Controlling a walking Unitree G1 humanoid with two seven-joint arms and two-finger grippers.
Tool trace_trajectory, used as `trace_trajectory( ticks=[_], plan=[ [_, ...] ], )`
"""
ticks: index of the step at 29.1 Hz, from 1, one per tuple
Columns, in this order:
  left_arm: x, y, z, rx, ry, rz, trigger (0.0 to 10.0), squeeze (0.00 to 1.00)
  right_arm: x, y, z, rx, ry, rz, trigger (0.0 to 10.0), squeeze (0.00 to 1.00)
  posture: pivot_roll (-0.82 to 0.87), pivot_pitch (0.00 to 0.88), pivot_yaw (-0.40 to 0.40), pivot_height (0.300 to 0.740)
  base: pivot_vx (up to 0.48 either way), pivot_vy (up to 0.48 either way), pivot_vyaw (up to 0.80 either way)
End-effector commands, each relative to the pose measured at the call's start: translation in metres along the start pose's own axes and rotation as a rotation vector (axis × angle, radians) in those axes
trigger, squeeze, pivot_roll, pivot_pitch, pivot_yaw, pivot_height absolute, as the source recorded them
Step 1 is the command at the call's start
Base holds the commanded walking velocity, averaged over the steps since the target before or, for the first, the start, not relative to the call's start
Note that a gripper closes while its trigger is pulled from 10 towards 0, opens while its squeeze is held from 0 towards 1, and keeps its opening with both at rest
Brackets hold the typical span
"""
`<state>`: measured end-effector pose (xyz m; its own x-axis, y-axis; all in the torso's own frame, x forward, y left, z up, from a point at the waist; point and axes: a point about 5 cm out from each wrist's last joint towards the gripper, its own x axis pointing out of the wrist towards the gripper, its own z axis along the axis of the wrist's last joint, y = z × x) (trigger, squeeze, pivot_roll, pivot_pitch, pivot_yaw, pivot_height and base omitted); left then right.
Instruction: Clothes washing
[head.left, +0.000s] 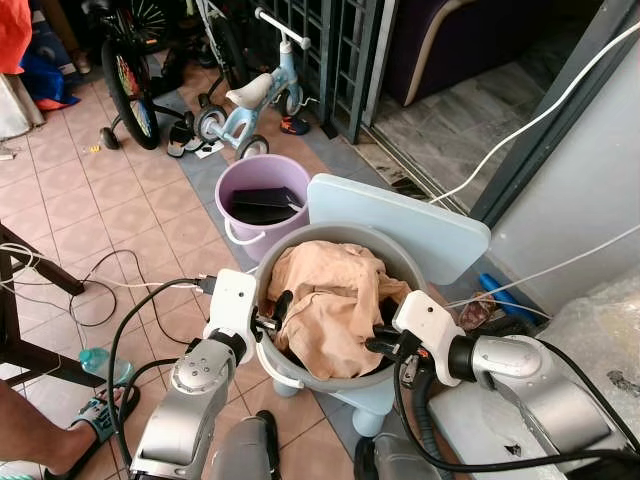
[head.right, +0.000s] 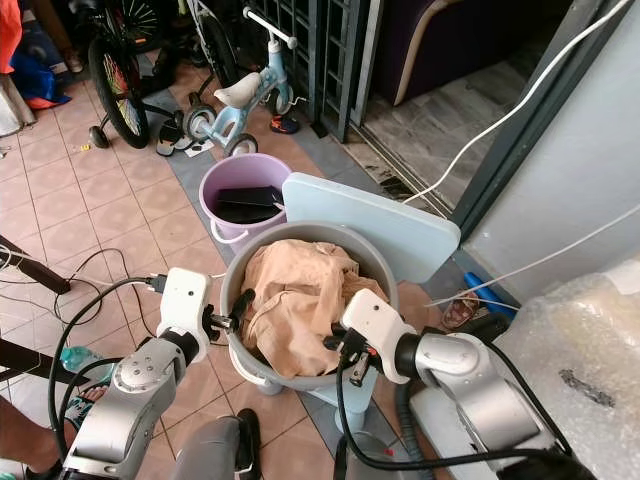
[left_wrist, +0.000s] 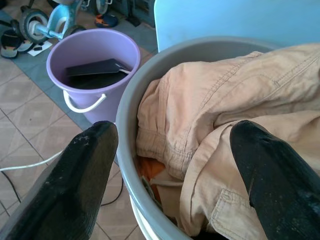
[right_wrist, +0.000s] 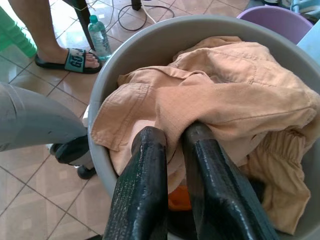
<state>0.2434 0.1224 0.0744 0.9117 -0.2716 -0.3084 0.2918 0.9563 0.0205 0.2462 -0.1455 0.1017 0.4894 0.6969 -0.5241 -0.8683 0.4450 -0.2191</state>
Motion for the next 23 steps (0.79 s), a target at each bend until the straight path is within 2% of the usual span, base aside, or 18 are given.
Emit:
trace_trajectory(
  ticks=[1, 2, 3, 4, 5, 8, 9, 11, 14, 16, 20, 21, 23],
  plan=[
    [-0.009, 0.004, -0.002, 0.003, 0.013, 0.027, 10.0, 0.00, -0.003, -0.016, 0.002, -0.087, 0.028, -0.062, 10.0, 1.00, 0.01, 0.222, -0.016, 0.740, 0.000, 0.000, 0.00],
    [-0.009, 0.004, -0.002, 0.003, 0.013, 0.027, 10.0, 0.00, -0.003, -0.016, 0.002, -0.087, 0.028, -0.062, 10.0, 1.00, 0.01, 0.222, -0.016, 0.740, 0.000, 0.000, 0.00],
    [-0.014, 0.004, -0.003, 0.002, 0.014, 0.032, 10.0, 0.00, -0.006, -0.025, 0.007, -0.133, 0.015, -0.092, 10.0, 1.00, 0.02, 0.230, -0.020, 0.740, 0.000, 0.000, 0.00],
    [-0.016, 0.005, -0.004, 0.002, 0.019, 0.039, 10.0, 0.00, -0.008, -0.034, 0.014, -0.140, -0.016, -0.127, 10.0, 1.00, 0.02, 0.230, -0.021, 0.740, 0.000, 0.000, 0.00],
    [-0.019, 0.006, -0.006, 0.004, 0.030, 0.049, 10.0, 0.00, -0.010, -0.053, 0.030, -0.152, -0.093, -0.217, 10.0, 1.00, 0.03, 0.232, -0.023, 0.740, 0.000, 0.000, 0.00],
    [-0.022, 0.006, -0.008, 0.006, 0.036, 0.051, 10.0, 0.00, -0.011, -0.067, 0.043, -0.177, -0.141, -0.278, 10.0, 1.00, 0.03, 0.230, -0.024, 0.740, 0.000, 0.000, 0.00],
    [-0.023, 0.006, -0.008, 0.006, 0.037, 0.051, 10.0, 0.00, -0.011, -0.078, 0.051, -0.202, -0.162, -0.324, 10.0, 1.00, 0.04, 0.227, -0.025, 0.740, 0.000, 0.000, 0.00],
    [-0.023, 0.005, -0.007, 0.008, 0.040, 0.052, 10.0, 0.00, -0.010, -0.089, 0.061, -0.195, -0.205, -0.374, 10.0, 1.00, 0.04, 0.226, -0.025, 0.740, 0.000, 0.000, 0.00],
    [-0.023, 0.004, -0.005, 0.011, 0.036, 0.052, 10.0, 0.00, -0.007, -0.097, 0.069, -0.199, -0.244, -0.427, 10.0, 1.00, 0.05, 0.224, -0.026, 0.740, 0.000, 0.000, 0.00],
    [-0.024, 0.005, -0.004, 0.012, 0.036, 0.055, 10.0, 0.00, 0.001, -0.094, 0.074, -0.133, -0.307, -0.405, 10.0, 1.00, 0.06, 0.226, -0.023, 0.740, 0.000, 0.000, 0.00],
    [-0.026, 0.003, -0.003, 0.015, 0.041, 0.049, 10.0, 0.00, 0.033, -0.077, 0.071, -0.056, -0.348, -0.322, 10.0, 1.00, 0.07, 0.241, -0.020, 0.740, 0.000, 0.000, 0.00],
    [-0.028, 0.000, -0.002, 0.020, 0.043, 0.037, 10.0, 0.00, 0.051, -0.069, 0.067, -0.018, -0.346, -0.294, 10.0, 1.00, 0.08, 0.254, -0.019, 0.740, 0.000, 0.000, 0.00],
    [-0.032, -0.007, 0.004, 0.027, 0.028, 0.005, 10.0, 0.00, 0.076, -0.056, 0.058, -0.005, -0.299, -0.274, 10.0, 1.00, 0.12, 0.283, -0.021, 0.740, 0.000, 0.000, 0.00]
  ],
)
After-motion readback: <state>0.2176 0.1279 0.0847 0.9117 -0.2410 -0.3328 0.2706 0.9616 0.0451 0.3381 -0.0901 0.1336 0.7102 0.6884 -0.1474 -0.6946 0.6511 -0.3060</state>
